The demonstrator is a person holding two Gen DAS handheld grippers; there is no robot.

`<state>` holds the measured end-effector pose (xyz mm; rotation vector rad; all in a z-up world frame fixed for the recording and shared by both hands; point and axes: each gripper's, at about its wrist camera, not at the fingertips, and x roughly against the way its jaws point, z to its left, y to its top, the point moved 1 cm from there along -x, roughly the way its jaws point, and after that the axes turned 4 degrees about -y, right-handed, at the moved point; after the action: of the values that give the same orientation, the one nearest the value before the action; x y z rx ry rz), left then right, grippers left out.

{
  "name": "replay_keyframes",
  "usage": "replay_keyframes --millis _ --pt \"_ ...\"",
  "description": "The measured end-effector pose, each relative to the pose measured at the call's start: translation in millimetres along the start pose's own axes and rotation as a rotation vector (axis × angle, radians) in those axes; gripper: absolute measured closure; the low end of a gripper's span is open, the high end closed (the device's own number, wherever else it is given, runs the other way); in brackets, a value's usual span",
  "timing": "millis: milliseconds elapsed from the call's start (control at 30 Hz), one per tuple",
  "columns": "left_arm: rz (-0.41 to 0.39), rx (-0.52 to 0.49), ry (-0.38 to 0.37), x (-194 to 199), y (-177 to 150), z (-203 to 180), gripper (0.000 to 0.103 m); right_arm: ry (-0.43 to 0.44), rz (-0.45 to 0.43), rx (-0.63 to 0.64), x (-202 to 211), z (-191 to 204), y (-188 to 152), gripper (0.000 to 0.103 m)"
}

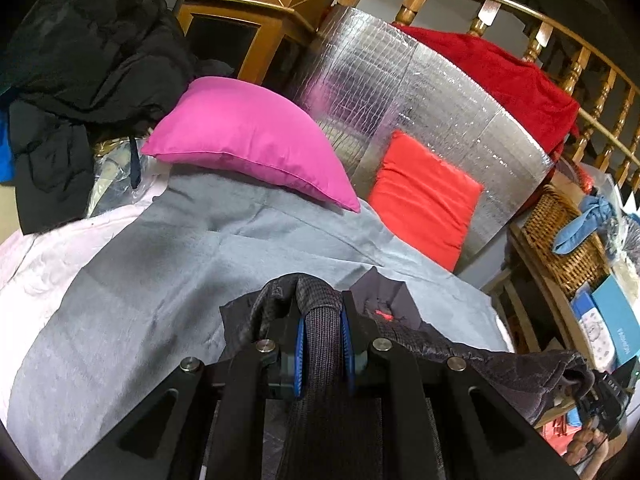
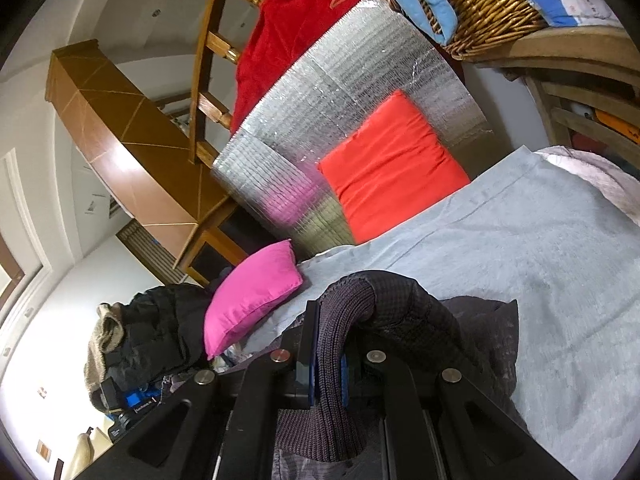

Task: Fold large clothes
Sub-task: 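Carry the held hem over the jacket toward the collar with both tools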

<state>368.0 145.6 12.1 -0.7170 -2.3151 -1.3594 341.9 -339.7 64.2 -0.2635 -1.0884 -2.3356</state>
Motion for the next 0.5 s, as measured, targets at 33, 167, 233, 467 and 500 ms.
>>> replay_keyframes --millis 33,167,233,467,500 --pt "0.003 -0.005 0.008 -4.6 1.5 -0.7 0.087 -0.005 0.004 0.001 -3.7 -0.4 2.2 0.095" --pt "0.017 -0.014 0.031 -19.8 5.6 -0.5 0.087 -0.031 0.027 0.01 -20.7 -2.1 10.0 0.095" --pt "0.024 -0.02 0.043 -27.0 7.1 -0.1 0.087 -0.044 0.039 0.009 -30.7 -4.1 13.8 0.095" --pt "0.052 -0.03 0.069 -51.0 11.9 3.8 0.087 -0.089 0.079 0.009 -64.4 -12.9 22.0 0.095" --pt "0.059 -0.03 0.073 -56.1 12.4 4.4 0.087 -0.097 0.086 0.009 -69.9 -15.1 22.8 0.095"
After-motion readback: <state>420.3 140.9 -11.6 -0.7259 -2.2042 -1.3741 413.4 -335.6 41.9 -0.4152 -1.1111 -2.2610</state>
